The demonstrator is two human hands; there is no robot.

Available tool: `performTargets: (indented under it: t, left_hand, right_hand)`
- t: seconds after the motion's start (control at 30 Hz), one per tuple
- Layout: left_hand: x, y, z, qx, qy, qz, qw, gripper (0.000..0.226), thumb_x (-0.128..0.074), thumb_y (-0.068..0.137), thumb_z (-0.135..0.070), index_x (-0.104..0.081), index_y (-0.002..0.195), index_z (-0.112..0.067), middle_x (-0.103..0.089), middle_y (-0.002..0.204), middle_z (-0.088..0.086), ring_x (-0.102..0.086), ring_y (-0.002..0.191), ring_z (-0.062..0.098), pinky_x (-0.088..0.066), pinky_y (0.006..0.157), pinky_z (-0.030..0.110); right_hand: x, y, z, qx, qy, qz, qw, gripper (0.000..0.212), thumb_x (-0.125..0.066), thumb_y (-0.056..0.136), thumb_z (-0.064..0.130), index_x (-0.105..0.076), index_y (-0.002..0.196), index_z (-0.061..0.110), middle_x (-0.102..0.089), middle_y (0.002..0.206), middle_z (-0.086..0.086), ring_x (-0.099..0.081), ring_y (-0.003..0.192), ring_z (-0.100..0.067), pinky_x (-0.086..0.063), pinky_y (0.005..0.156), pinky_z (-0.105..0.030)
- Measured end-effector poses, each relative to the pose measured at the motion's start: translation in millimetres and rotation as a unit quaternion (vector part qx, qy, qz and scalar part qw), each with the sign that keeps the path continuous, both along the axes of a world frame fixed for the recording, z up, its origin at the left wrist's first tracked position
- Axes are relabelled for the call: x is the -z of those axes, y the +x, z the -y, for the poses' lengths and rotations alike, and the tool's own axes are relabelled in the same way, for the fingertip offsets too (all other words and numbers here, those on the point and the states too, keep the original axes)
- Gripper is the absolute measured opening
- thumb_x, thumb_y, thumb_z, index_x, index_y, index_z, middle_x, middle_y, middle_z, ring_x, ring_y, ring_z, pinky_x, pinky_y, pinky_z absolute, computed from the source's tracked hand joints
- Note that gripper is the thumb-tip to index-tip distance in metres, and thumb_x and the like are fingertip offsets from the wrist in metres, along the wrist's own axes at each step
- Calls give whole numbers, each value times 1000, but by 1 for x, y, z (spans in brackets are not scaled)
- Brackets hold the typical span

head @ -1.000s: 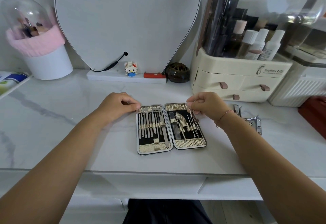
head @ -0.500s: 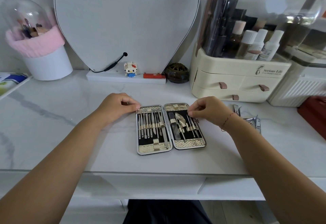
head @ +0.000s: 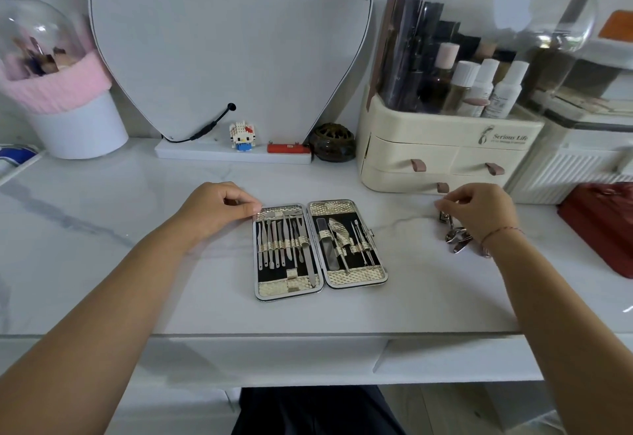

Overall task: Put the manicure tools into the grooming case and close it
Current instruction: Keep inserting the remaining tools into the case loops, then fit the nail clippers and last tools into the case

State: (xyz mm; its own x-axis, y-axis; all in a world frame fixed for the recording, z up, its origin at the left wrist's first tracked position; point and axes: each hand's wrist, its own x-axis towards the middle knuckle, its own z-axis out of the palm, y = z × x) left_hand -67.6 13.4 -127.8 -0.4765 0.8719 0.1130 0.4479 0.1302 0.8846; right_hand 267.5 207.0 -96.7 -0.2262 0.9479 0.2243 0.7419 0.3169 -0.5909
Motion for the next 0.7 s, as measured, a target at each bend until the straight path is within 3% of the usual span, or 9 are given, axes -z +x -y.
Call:
performTargets:
  t: [0.17,0.23,0.37,0.53,0.63,0.7]
  left_hand:
    - [-2,2,1,-3,-8,-4,1000,4,-76,77,-18,-77,80,-20,-70,93,2,-63,96,21,-47,90,29]
    - [-2,1,1,-3,-7,-5,1000,4,-76,76,-19,-77,79,-21,-70,92,2,-63,96,22,-48,92,33]
    - [-2,1,0,-3,-11,-15,1000,6,-75,78,-19,-77,83,-19,-69,94,2,-62,97,20,-44,84,22]
    - [-2,1,0,1,-11,-16,1000,8,-75,78,-19,-77,85,-17,-69,94,1,-62,95,17,-43,83,19]
    - [-1,0,0,0,-6,-10,1000,8,-76,77,-19,-77,85,-17,-70,94,1,-63,93,15,-45,86,23]
    - [-1,1,0,0,-5,-10,1000,7,-75,77,-18,-77,84,-17,-70,93,2,-62,90,14,-44,84,23]
  right_hand:
    - [8,-2,-5,10,-34,34,999,13,-72,76,29,-63,68,25,-57,65,9,-59,75,-23,-46,68,-29]
    - [8,-3,-5,17,-44,34,998,15,-73,74,32,-61,65,29,-61,72,5,-63,80,-30,-52,76,-35]
    - [9,-4,-2,31,-56,50,997,17,-71,71,40,-57,65,34,-68,88,0,-66,84,-33,-50,86,-42]
    - [5,-7,3,27,-55,56,997,14,-69,73,36,-59,64,33,-68,79,2,-64,88,-32,-47,90,-43]
    - [4,-12,7,11,-58,83,995,14,-62,78,29,-63,64,28,-68,55,2,-64,74,-24,-43,91,-37]
    - [4,-15,10,-1,-47,100,994,15,-59,80,23,-63,65,26,-66,51,2,-63,55,-17,-43,88,-34]
